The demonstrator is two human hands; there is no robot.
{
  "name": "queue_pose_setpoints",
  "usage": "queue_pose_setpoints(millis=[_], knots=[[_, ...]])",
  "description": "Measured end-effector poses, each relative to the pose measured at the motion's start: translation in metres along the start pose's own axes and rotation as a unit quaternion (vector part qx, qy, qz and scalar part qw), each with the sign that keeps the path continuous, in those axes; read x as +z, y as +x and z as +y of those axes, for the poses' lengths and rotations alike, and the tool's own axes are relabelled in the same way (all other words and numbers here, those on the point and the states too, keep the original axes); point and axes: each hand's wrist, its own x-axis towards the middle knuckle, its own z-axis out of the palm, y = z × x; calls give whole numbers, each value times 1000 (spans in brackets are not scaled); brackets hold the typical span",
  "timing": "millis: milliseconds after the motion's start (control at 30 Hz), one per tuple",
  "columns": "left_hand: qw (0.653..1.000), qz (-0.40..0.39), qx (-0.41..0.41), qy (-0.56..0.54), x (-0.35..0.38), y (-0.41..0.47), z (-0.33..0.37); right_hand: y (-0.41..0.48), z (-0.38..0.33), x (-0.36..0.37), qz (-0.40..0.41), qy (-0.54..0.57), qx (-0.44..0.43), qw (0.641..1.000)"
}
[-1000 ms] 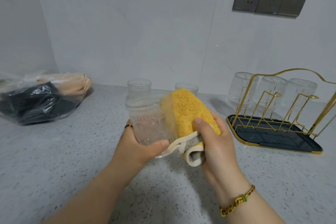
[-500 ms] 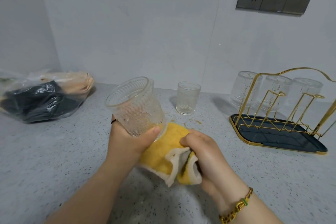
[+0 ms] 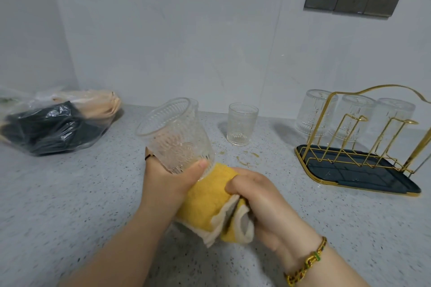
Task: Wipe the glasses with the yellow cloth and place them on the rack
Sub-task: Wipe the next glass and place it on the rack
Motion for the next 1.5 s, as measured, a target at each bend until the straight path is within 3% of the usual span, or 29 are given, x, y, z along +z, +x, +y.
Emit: queue_pose_setpoints(millis=[100,233,367,533,633,733,867,1000,1100,1233,1500], knots=[[1000,5,-4,-30,-2,3,1,2,-10,-15,57,44,12,997],[998,-63,24,-1,-1,-2,0,7,-12,-20,106,98,-1,990],[996,-83,29,7,3,-8,0,9,-4,-13,71,109,-5,991],[999,-40,13,-15,-2,1,3,2,-5,-10,-13,37,18,999],[1000,-22,19,-9,-5,4,8,1,-14,-18,15,19,14,1000],[994,-54,66,62,-10,3,10,1,-24,-30,103,59,-29,993],[963,-179,101,174,-11,-2,4,2,-30,-40,203,112,-130,964],[910,-245,134,307,-6,-5,3,-3,-33,-40,246,-30,-239,939],[894,-252,142,343,-7,-4,2,-8,-30,-34,180,-160,-279,930],[889,-254,156,348,-9,-1,-2,-8,-27,-32,53,-223,-291,929],[880,-270,173,351,-10,-2,-1,-5,-36,-60,-26,-157,-239,958]])
